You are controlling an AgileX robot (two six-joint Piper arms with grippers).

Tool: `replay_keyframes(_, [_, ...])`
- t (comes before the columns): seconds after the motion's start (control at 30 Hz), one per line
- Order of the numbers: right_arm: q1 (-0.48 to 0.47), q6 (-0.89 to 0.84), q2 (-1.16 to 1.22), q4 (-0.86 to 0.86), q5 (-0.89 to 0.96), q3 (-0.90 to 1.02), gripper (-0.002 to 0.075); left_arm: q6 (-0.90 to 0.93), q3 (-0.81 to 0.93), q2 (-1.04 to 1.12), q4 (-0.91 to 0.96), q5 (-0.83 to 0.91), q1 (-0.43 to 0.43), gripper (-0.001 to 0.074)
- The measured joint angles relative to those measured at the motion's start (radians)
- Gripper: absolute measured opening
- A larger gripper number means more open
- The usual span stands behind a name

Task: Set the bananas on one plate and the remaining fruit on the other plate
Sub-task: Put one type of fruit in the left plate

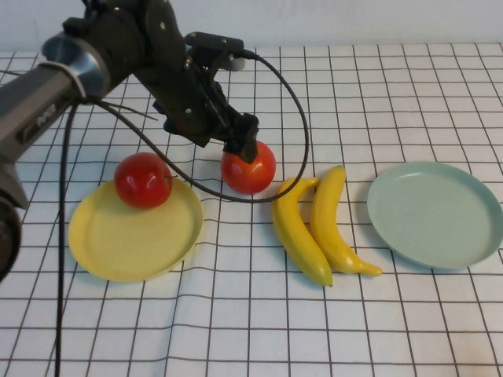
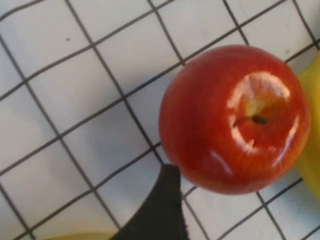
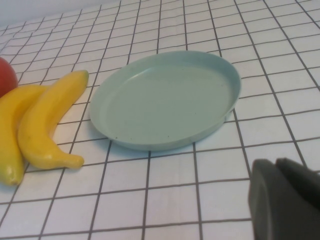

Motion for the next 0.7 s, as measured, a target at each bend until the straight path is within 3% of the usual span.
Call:
replay_keyframes(0.23, [0.000,0.000,0.000,0.000,0.000,0.000,-0.0015,-0.001,-0.135,0.091,-0.002,0.025,-0.042,0.0668])
replay_keyframes(0.7, [0.000,0.000,0.000,0.000,0.000,0.000,-0.0015,-0.001,-0.144,0.161,0.044,0.014,-0.048,0.0668])
